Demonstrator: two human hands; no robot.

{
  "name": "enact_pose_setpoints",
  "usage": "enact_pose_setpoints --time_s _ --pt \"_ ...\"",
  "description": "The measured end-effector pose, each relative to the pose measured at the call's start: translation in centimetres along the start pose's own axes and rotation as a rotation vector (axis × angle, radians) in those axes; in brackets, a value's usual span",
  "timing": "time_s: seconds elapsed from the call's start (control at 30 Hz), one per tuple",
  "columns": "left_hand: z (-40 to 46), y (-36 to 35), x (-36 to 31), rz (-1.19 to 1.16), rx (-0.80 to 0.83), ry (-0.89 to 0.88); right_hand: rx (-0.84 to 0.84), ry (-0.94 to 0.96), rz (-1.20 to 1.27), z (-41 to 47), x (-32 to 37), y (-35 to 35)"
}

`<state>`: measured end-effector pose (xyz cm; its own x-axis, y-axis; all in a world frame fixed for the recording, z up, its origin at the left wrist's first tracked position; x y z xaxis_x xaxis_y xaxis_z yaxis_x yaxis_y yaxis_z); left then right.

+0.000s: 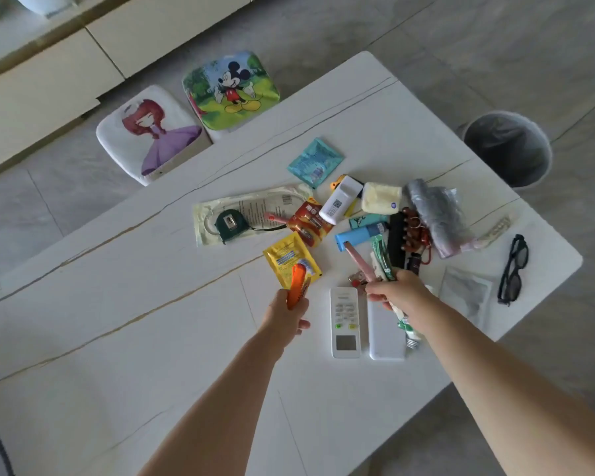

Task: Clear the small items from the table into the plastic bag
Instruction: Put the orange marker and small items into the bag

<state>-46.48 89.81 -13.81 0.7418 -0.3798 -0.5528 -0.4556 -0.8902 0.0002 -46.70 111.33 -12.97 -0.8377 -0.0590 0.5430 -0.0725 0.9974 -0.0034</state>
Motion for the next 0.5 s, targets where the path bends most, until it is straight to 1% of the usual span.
enact_pose_setpoints --time_s 0.1,0.27,0.37,0.5 --pt "-2.7 -2.6 -2.4 -0.022 0.059 -0.022 0.029 0.083 0.180 -4.6 -0.2 0.9" --pt "-7.1 -7.3 -6.7 0.104 0.171 -0.040 0.102 0.185 0.388 -12.5 -1.7 2.5" --pt "-9.9 -10.6 -9.2 0.148 0.237 -0.063 0.054 0.221 0.506 -17.2 -2.9 4.0" --pt "-13.2 -15.7 -11.6 0.238 0.341 -0.121 -0.052 0.282 0.645 -23.0 -4.4 6.7"
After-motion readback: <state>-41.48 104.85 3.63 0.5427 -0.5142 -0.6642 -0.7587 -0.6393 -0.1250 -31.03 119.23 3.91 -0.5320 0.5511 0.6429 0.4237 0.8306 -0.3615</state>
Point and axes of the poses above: each hand's wrist, its own z-axis towards the middle knuckle, its own y-axis out of the back of the hand, x = y × z, the point moved 7 cm from there along z, towards the middle knuckle, and after that the axes turned 14 degrees about x, right-handed, at the moved point
